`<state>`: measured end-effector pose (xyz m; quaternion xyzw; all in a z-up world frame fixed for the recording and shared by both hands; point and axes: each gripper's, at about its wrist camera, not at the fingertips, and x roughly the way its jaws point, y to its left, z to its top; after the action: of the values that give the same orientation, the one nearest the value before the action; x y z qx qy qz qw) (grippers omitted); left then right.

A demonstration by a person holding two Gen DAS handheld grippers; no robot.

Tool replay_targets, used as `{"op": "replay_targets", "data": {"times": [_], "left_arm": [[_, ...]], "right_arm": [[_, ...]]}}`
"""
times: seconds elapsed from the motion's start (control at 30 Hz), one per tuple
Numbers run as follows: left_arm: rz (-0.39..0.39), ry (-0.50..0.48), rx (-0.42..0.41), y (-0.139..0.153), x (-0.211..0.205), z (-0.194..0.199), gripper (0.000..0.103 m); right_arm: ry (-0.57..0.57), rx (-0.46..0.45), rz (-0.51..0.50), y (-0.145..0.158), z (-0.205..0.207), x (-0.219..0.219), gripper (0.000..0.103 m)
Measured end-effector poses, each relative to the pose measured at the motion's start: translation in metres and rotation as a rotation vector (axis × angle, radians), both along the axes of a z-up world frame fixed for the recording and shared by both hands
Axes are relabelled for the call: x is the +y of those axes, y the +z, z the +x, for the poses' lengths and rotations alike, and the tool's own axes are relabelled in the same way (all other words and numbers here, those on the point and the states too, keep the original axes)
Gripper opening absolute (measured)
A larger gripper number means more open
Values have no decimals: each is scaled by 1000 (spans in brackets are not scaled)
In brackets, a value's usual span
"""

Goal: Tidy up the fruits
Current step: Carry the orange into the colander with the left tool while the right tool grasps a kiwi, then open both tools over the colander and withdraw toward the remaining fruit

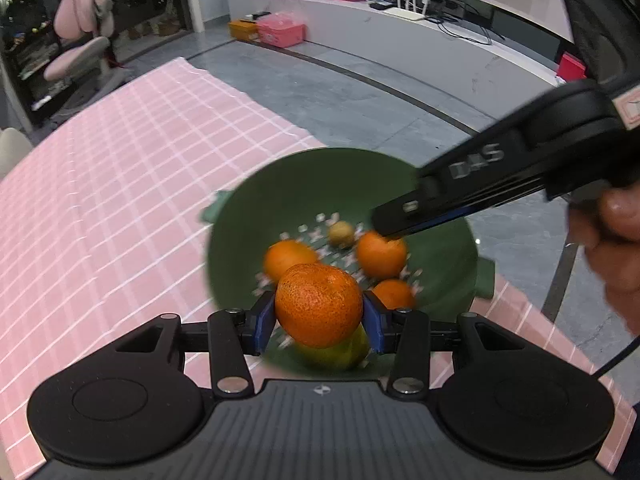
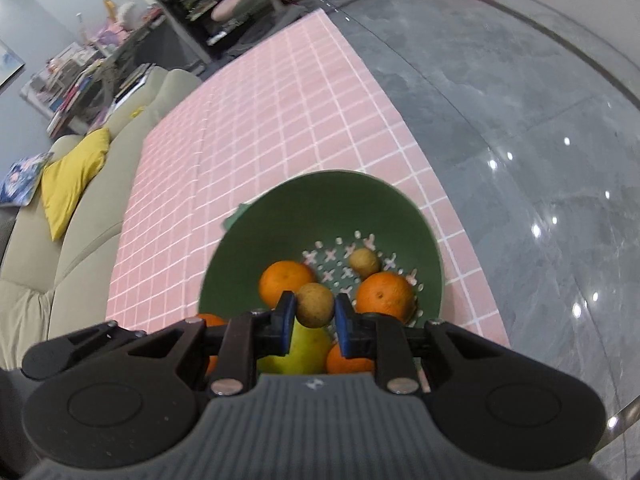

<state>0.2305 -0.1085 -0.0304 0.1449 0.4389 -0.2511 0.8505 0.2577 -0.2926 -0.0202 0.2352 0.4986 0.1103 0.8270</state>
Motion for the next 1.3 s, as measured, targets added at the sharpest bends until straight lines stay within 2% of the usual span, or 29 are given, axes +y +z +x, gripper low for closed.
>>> {"op": "replay_targets", "data": {"times": [0.23, 0.33, 0.43, 0.6, 0.7, 0.73, 0.83, 1.07, 1.3], "left_arm": [[-9, 22, 31, -22, -29, 18, 52], [-30, 58, 43, -24, -30, 23, 53], [-17, 58, 34, -27, -32, 26, 58], [-39, 66, 42, -23, -28, 28, 59], [-45, 56, 17, -17, -26, 24, 70], [-41, 56, -2, -14, -25, 22, 77], [-56, 66, -32, -5, -18, 16, 80], [-145, 149, -55, 17, 12, 9, 81], [-180, 237, -46, 23, 51, -6, 81]], "right_arm": [[-3, 39, 1, -22, 21, 5, 17], [3, 37, -36, -28, 29, 9, 17], [7, 35, -27, -34, 34, 8, 18], [5, 20, -44, -34, 36, 11, 18], [-3, 19, -34, -33, 36, 9, 19], [-5, 15, -31, -31, 36, 8, 22], [-15, -6, -24, -23, 35, 5, 33], [-11, -53, -7, -2, 29, 0, 33], [45, -82, -22, 9, 8, 2, 33]]}}
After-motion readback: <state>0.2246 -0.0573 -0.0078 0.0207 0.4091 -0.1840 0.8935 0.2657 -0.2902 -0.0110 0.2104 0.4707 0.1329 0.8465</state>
